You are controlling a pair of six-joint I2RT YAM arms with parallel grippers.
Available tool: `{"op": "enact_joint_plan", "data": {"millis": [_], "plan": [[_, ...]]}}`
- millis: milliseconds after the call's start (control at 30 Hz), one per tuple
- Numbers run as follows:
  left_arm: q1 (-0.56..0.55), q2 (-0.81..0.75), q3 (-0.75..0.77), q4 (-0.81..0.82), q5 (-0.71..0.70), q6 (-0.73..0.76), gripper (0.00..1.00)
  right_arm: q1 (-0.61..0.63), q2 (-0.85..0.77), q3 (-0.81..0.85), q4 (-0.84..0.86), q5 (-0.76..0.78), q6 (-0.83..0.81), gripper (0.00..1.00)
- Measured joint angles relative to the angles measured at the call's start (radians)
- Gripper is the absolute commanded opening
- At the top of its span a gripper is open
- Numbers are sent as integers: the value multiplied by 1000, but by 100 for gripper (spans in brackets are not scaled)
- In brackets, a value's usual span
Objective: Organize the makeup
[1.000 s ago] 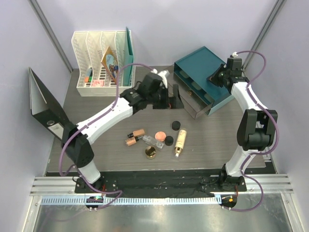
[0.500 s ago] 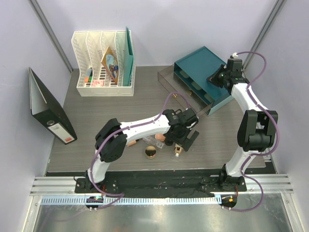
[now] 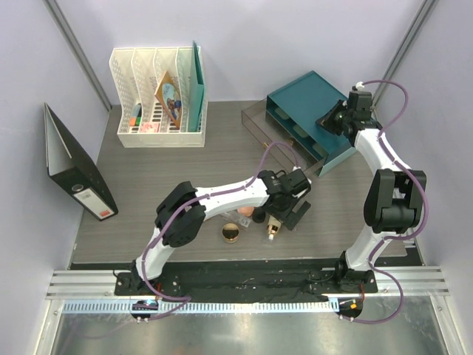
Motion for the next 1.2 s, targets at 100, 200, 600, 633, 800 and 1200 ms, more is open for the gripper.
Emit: {"op": "enact_joint_plan", "data": {"millis": [100,200,600,633,800,1200], "plan": [[-10,19,21,13,-7,11,93,0,0,-2,2,-2,0,1],[-15,53,51,10,-6,25,83,0,-2,-6,8,-2,0,1],[-23,115,60,11,-3,54,0,0,-2,-7,10,-9,1,1],[-23,107,46,21,-4,55,0,0,-2,-7,10,-10,1,1],[-34,24,-70,33,-18,55,0,0,-2,-7,10,-10,1,1],[-35,-227,25,23,-123,99,0,0,-2,-10,14,-12,1,1]]}}
